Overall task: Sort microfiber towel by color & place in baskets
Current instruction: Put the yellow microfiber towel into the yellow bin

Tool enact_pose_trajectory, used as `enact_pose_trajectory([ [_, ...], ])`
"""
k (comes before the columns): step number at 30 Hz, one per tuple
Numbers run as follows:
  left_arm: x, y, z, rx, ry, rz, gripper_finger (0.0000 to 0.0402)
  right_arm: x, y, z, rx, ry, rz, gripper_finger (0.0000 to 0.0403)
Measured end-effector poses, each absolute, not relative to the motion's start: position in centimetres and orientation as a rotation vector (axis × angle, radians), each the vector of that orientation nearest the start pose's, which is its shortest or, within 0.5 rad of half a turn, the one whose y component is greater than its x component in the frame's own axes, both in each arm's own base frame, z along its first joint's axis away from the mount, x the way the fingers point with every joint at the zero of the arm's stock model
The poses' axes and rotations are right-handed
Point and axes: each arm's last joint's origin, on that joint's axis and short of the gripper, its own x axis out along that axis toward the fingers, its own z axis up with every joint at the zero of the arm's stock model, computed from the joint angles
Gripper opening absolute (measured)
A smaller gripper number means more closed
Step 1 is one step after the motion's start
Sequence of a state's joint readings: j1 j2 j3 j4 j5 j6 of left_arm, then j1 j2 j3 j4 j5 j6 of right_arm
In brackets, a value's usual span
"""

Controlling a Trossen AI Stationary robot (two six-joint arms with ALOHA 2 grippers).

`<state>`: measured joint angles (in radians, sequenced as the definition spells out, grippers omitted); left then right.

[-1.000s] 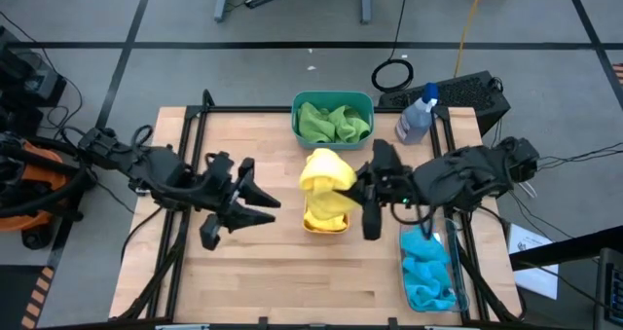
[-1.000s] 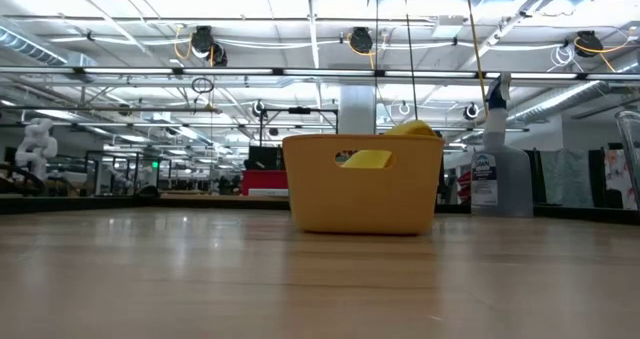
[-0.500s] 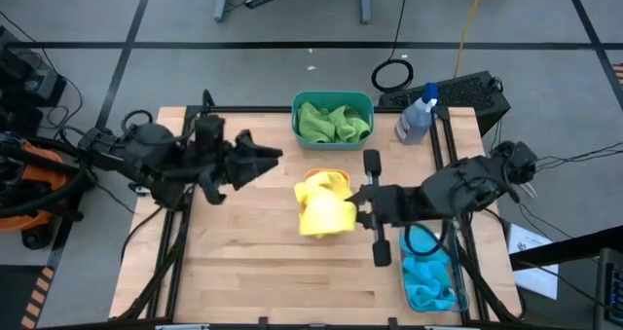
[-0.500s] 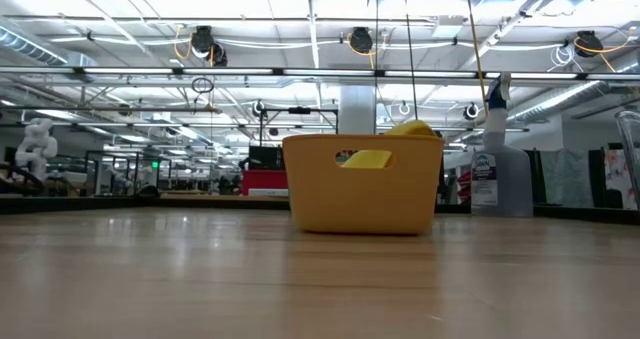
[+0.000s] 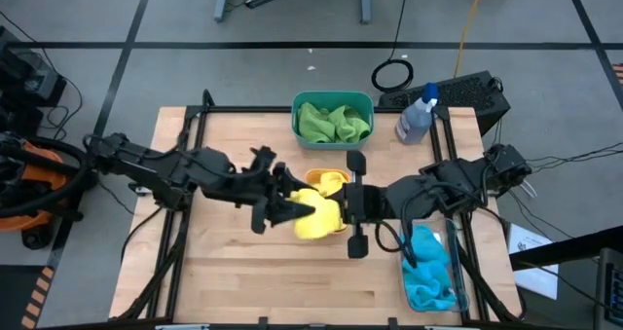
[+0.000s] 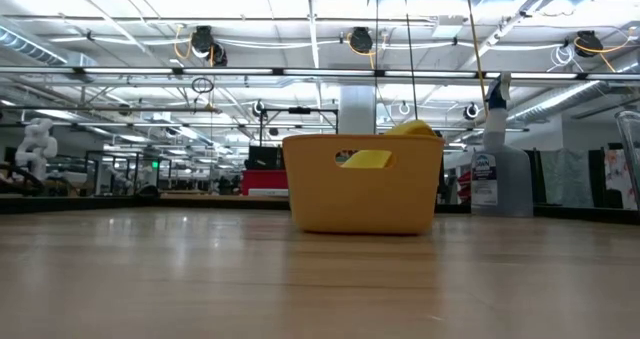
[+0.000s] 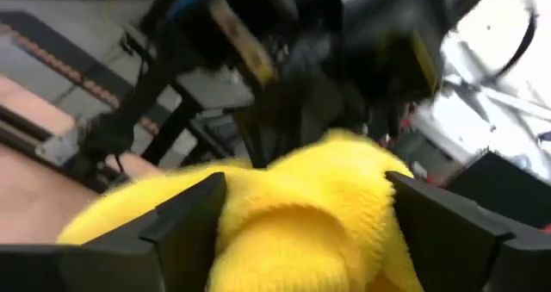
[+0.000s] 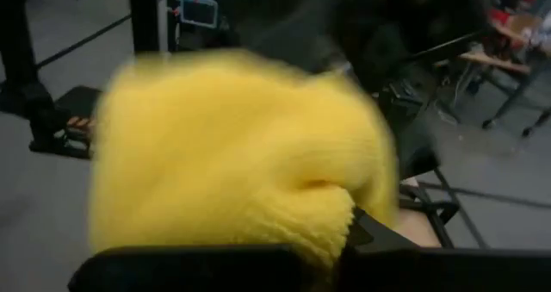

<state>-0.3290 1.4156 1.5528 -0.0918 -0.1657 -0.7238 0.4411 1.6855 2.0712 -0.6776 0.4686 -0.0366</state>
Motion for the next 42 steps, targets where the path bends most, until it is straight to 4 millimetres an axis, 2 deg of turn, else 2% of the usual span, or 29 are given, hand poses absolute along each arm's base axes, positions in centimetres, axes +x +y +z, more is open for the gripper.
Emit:
enact_pose_trajectory([
  [6, 30.3, -10.0, 45.2, -0.707, 0.082, -0.201, 0.0314, 31.8, 12.9, 48.6, -0.102, 0.272, -0.047, 0.0013],
  [12, 30.2, -9.9, 44.8, -0.633, 0.121, -0.192, 0.0263, 31.9, 12.8, 48.6, -0.024, 0.272, -0.061, 0.0021],
  [14, 30.0, -9.9, 44.6, -0.596, 0.146, -0.192, 0.0233, 31.9, 12.8, 48.6, 0.037, 0.27, -0.067, 0.0026],
  [17, 29.8, -10.0, 44.6, -0.568, 0.156, -0.206, 0.0166, 31.9, 12.9, 48.6, 0.143, 0.279, -0.022, 0.004],
  [21, 29.6, -10.1, 44.8, -0.567, 0.153, -0.233, 0.0055, 31.8, 13.0, 48.4, 0.316, 0.315, 0.015, 0.008],
  [22, 29.5, -10.1, 44.9, -0.567, 0.154, -0.244, 0.0044, 31.7, 13.0, 48.3, 0.359, 0.332, 0.026, 0.0093],
  [27, 29.5, -10.0, 44.8, -0.568, 0.164, -0.27, 0.0045, 31.6, 13.1, 48.0, 0.501, 0.392, 0.051, 0.0156],
  [30, 29.5, -10.0, 44.8, -0.552, 0.162, -0.275, 0.0063, 31.4, 13.0, 47.9, 0.561, 0.415, 0.049, 0.0188],
  [33, 29.4, -10.0, 44.9, -0.55, 0.16, -0.267, 0.0068, 30.6, 13.0, 47.9, 0.607, 0.495, 0.106, 0.0212],
  [36, 28.8, -9.5, 45.6, -0.555, 0.132, -0.249, 0.006, 29.7, 13.1, 48.2, 0.674, 0.556, 0.183, 0.0227],
  [42, 27.7, -8.5, 46.4, -0.549, 0.105, -0.227, 0.0059, 28.7, 12.7, 48.7, 0.757, 0.575, 0.182, 0.0235],
])
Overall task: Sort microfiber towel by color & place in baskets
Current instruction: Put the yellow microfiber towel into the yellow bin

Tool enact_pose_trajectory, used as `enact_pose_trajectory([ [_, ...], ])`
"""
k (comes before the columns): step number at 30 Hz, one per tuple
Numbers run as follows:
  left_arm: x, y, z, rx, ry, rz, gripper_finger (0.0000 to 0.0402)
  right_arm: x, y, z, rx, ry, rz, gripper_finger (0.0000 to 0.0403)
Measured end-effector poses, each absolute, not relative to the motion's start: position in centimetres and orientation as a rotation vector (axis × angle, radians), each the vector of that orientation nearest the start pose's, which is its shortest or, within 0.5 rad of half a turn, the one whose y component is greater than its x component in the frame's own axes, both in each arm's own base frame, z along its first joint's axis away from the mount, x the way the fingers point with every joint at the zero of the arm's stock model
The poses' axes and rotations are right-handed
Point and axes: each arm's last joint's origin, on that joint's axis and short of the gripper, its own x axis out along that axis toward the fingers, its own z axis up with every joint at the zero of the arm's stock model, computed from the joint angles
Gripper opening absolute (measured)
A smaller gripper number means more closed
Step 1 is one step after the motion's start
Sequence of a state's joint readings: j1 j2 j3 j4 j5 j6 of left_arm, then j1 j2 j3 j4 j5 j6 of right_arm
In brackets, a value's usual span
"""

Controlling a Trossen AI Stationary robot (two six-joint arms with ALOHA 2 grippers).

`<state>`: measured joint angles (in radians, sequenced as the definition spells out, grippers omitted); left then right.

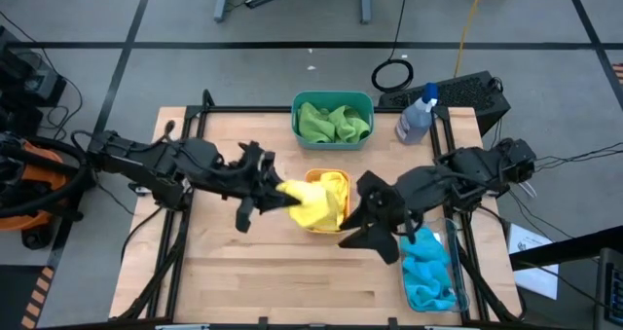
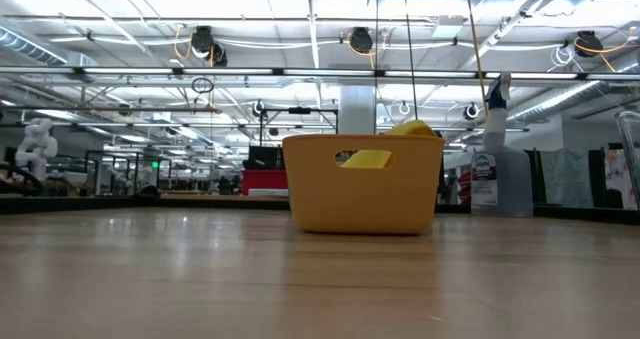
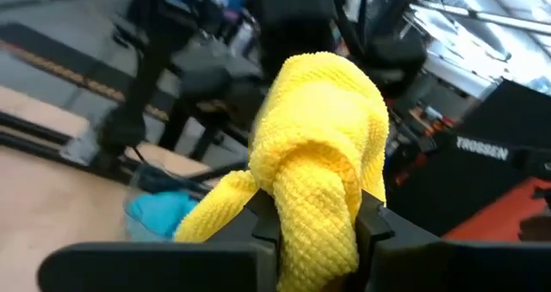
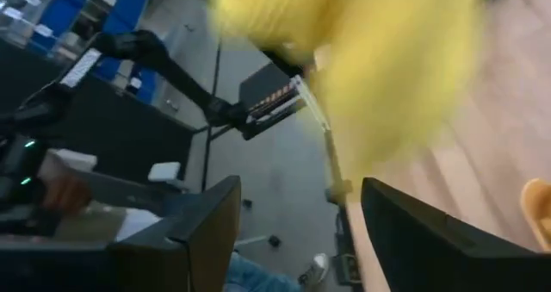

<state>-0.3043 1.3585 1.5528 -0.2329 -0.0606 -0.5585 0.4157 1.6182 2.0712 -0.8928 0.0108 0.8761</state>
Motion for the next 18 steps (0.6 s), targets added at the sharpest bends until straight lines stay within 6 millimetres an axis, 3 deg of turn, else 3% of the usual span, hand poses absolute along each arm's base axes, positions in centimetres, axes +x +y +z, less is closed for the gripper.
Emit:
enact_pose_trajectory([
  [5, 27.1, -8.2, 46.8, -0.478, 0.072, -0.185, 0.0059, 28.3, 12.1, 49.5, 0.858, 0.491, 0.093, 0.023],
  [9, 27.2, -8.2, 46.9, -0.43, 0.063, -0.18, 0.006, 28.7, 12.1, 49.9, 0.81, 0.405, 0.06, 0.0234],
  [18, 27.1, -8.3, 46.9, -0.366, 0.059, -0.205, 0.0061, 28.6, 11.7, 50.2, 0.768, 0.372, 0.05, 0.0295],
])
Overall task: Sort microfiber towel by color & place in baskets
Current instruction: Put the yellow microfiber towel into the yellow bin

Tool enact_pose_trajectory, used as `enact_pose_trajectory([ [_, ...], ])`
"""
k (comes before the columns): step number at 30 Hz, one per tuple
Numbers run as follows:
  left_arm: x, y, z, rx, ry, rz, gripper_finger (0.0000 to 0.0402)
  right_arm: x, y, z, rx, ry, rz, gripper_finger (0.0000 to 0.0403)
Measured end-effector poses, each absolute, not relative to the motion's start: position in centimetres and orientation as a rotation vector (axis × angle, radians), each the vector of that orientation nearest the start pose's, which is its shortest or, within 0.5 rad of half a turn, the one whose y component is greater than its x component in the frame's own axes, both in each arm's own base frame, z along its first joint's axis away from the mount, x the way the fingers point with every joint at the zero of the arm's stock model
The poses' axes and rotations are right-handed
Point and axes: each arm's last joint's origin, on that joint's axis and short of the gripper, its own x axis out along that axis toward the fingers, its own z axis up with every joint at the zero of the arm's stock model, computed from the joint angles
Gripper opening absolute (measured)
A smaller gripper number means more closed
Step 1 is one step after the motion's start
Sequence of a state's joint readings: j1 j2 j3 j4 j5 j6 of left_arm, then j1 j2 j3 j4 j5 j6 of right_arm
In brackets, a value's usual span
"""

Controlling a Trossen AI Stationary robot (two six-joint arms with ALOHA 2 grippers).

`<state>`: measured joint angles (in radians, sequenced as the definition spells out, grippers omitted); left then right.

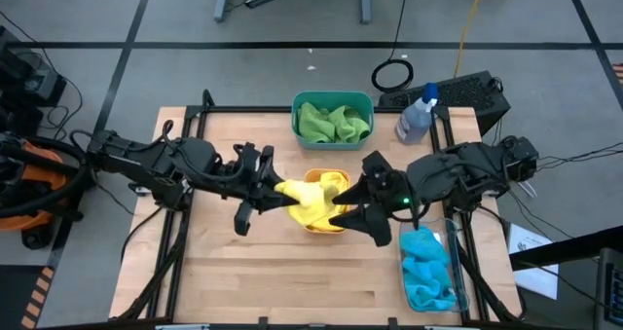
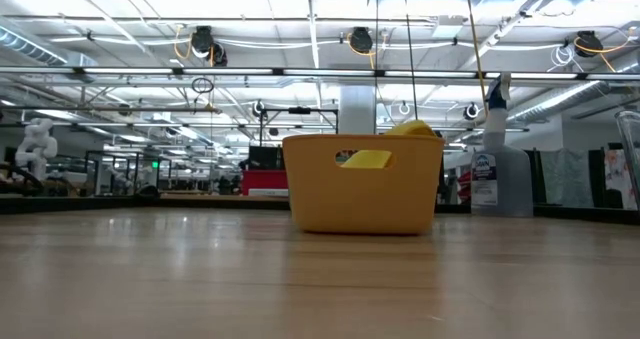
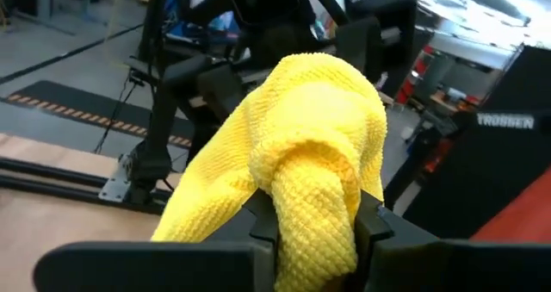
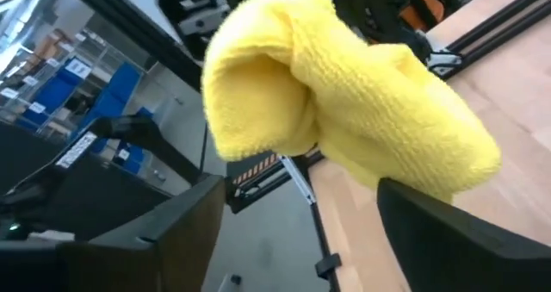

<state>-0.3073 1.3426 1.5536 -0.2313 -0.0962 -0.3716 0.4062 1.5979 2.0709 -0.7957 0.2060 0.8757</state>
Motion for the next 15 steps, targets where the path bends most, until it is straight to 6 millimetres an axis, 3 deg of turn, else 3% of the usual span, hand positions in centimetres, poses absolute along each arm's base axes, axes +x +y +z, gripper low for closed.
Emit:
enact_pose_trajectory([
  [6, 27.1, -8.6, 46.7, -0.334, 0.085, -0.306, 0.0061, 27.8, 11.3, 50.8, 0.771, 0.342, 0.042, 0.0336],
  [15, 27.4, -8.6, 46.1, -0.251, 0.117, -0.307, 0.0061, 28.9, 11.1, 50.5, 0.705, 0.318, 0.022, 0.0341],
])
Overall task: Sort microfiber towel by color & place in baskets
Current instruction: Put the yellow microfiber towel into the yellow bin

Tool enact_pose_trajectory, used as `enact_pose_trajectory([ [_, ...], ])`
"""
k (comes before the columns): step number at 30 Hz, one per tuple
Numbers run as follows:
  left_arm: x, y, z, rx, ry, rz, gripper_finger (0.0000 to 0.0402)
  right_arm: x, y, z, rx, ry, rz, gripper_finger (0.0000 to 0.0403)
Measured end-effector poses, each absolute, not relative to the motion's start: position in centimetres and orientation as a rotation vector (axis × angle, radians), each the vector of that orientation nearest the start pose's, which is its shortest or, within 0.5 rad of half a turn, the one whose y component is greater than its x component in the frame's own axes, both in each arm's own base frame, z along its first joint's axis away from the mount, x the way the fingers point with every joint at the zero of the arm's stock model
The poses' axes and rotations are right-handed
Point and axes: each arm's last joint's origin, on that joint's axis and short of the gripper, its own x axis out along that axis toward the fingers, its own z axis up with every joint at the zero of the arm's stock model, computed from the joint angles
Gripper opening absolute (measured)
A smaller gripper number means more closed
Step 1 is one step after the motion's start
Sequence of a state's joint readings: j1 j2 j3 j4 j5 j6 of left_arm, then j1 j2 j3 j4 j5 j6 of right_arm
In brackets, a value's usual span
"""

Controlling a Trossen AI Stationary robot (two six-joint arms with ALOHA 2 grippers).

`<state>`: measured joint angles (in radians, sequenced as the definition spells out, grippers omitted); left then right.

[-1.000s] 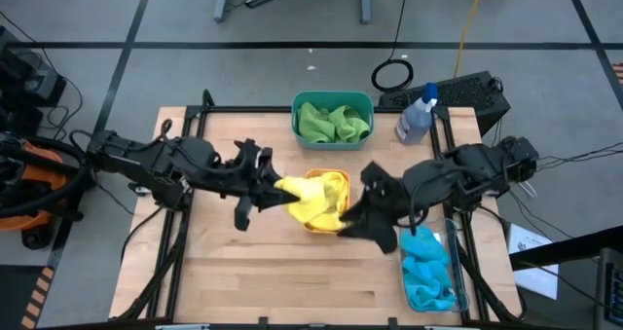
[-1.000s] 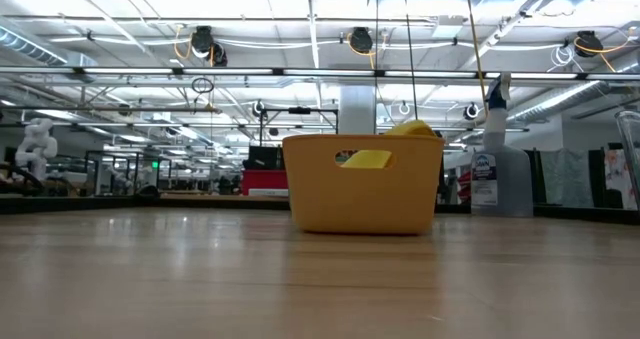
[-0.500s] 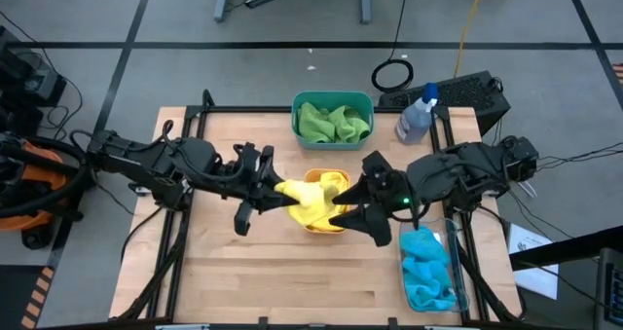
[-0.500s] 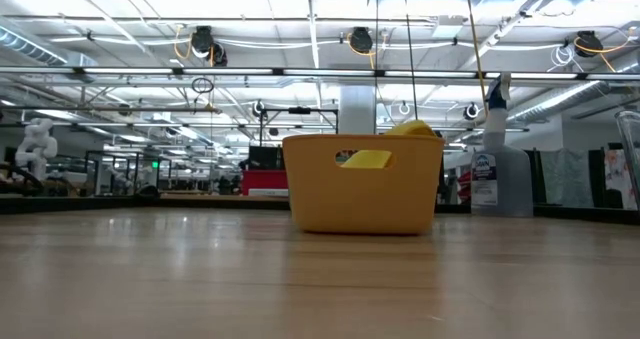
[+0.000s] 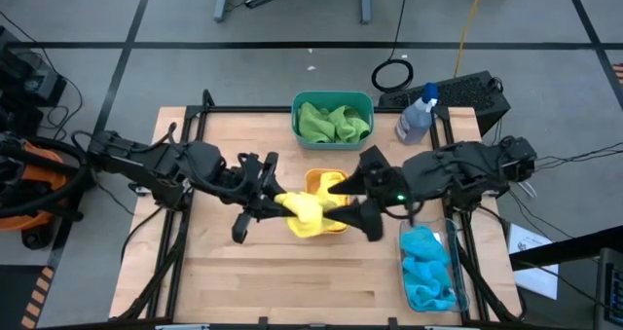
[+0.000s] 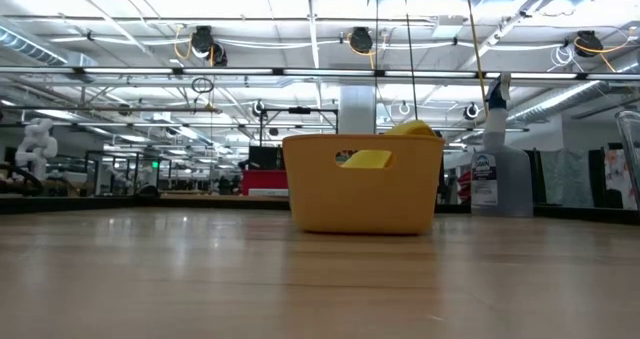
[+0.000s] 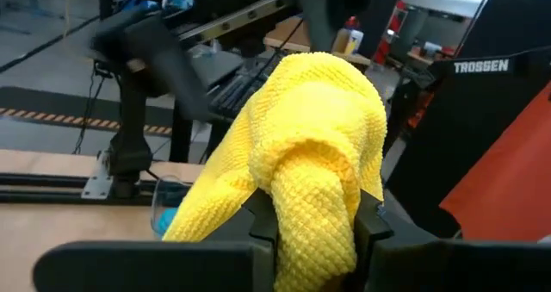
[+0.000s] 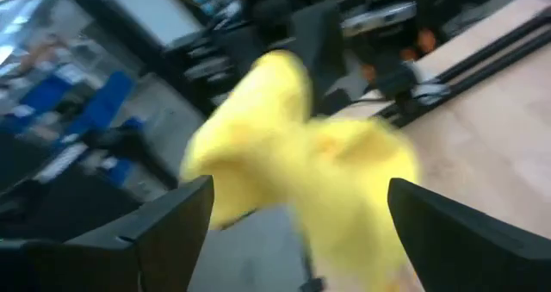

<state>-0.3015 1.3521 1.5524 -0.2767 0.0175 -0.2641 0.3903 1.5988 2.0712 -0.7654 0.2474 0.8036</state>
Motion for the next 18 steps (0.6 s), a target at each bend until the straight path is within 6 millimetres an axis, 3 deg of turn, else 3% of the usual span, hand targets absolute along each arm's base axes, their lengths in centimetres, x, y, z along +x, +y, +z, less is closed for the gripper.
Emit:
enact_pose_trajectory([
  [10, 28.8, -7.4, 45.3, -0.275, 0.146, -0.26, 0.0061, 31.1, 11.0, 49.7, 0.614, 0.305, 0.046, 0.0341],
  [18, 28.7, -7.0, 45.4, -0.269, 0.145, -0.248, 0.0061, 29.9, 10.3, 50.0, 0.609, 0.347, 0.068, 0.0341],
])
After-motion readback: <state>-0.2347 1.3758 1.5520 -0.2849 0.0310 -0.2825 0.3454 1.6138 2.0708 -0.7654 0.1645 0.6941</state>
